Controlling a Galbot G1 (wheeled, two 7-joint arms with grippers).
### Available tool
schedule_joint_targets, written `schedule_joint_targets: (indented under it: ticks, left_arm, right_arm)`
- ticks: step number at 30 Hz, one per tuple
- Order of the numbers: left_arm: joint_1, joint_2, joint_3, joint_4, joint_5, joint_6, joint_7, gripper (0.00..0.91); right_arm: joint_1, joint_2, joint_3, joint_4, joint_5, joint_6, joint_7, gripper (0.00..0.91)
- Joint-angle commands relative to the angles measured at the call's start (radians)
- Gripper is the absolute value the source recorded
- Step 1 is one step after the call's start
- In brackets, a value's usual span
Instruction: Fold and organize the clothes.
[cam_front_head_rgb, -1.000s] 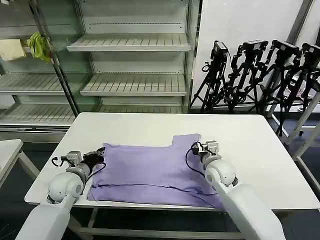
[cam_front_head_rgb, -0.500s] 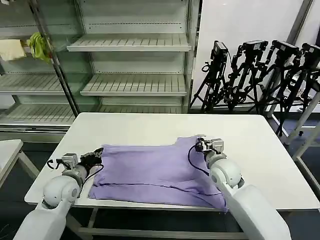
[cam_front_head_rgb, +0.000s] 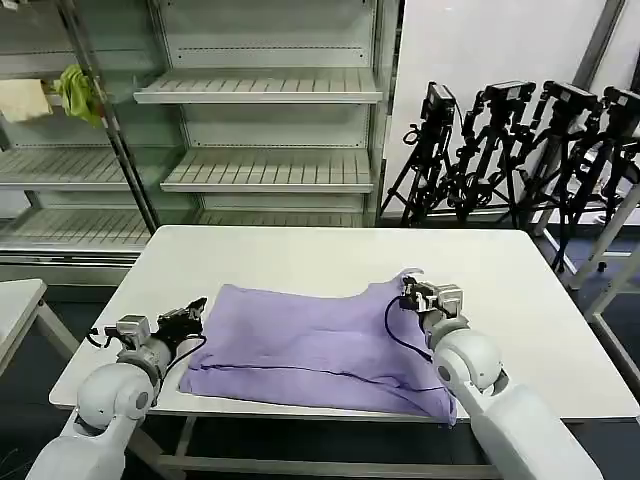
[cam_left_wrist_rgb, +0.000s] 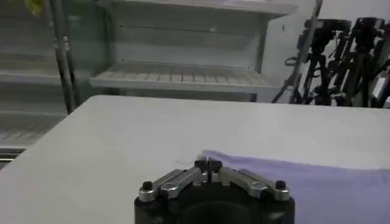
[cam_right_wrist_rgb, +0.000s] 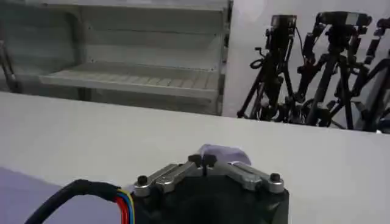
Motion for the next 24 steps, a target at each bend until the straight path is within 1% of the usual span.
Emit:
schedule_joint_targets:
  ticks: [1, 14, 24]
  left_arm:
    - [-0.005, -0.004, 0.004, 0.005, 0.003, 0.001, 0.009, 0.907]
    - [-0.190, -0.017, 0.126, 0.210, 0.048, -0.001, 0.047, 0.907]
    - [-0.277, -0.037, 0.181, 0.329, 0.076, -0.019, 0.064, 0.907]
  right_arm:
    - [-0.032, -0.007, 0.012, 0.023, -0.007, 0.001, -0.004, 0.000]
    - [-0.020, 0.023, -0.009, 0.007, -0.028, 0.001, -0.002, 0.000]
    - [-0.030, 0.030, -0.013, 0.024, -0.032, 0.001, -0.002, 0.000]
